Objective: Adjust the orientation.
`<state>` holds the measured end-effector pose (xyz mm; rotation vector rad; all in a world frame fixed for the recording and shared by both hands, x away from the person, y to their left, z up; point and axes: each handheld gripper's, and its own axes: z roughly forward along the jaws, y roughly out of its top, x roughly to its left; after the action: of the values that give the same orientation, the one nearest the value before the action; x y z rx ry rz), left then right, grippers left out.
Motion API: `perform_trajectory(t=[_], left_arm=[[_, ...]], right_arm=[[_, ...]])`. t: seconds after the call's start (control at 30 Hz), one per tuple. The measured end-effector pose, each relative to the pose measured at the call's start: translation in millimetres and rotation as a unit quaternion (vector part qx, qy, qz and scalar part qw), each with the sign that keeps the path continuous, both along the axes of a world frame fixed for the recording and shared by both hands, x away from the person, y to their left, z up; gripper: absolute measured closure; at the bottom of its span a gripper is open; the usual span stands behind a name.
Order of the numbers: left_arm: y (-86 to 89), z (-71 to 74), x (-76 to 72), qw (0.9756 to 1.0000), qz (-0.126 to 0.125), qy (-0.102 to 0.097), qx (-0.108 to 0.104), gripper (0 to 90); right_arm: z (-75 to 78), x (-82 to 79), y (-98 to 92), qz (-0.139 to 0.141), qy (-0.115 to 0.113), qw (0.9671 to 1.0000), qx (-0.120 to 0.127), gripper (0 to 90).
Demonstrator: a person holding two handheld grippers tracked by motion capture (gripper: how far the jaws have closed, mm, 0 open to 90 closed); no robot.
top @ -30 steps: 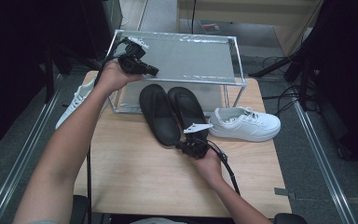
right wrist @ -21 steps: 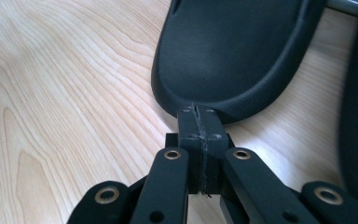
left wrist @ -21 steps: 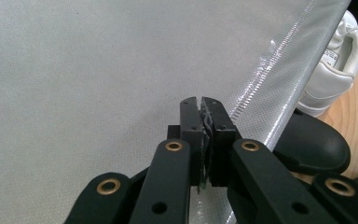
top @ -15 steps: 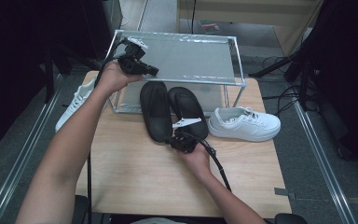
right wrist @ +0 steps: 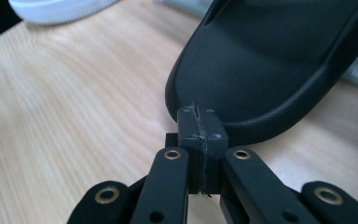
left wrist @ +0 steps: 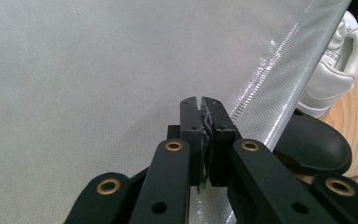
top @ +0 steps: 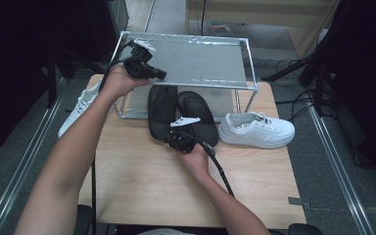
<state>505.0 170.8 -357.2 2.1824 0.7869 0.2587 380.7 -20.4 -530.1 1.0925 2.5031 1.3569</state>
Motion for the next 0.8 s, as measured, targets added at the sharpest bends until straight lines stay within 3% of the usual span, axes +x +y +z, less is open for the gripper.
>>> perform_trajectory(t=[0.1,0.2,0.63,0.73,0.8], left_arm=[[0.0,0.0,0.0,1.0,0.0,0.0,0.0,88.3],[-0.3,0.1,0.0,1.0,0.001,0.0,0.001,88.3],[-0.3,0.0,0.2,1.0,0.002,0.001,0.0,88.2],[0.0,-0.2,0.1,1.0,0.003,0.0,-0.001,87.9],[0.3,-0.5,0.1,1.0,0.003,0.0,-0.002,87.8]], right_arm=[[4.2,8.5,2.8,-0.007,-0.001,0.9999,0.009,90.0],[7.8,18.6,8.6,-0.014,-0.004,0.9999,0.002,90.0],[6.1,48.3,22.0,-0.045,-0.008,0.999,-0.003,90.0],[4.8,55.4,22.4,-0.051,-0.005,0.9986,-0.011,90.0],[3.2,58.3,22.3,-0.059,0.006,0.9982,-0.003,90.0]])
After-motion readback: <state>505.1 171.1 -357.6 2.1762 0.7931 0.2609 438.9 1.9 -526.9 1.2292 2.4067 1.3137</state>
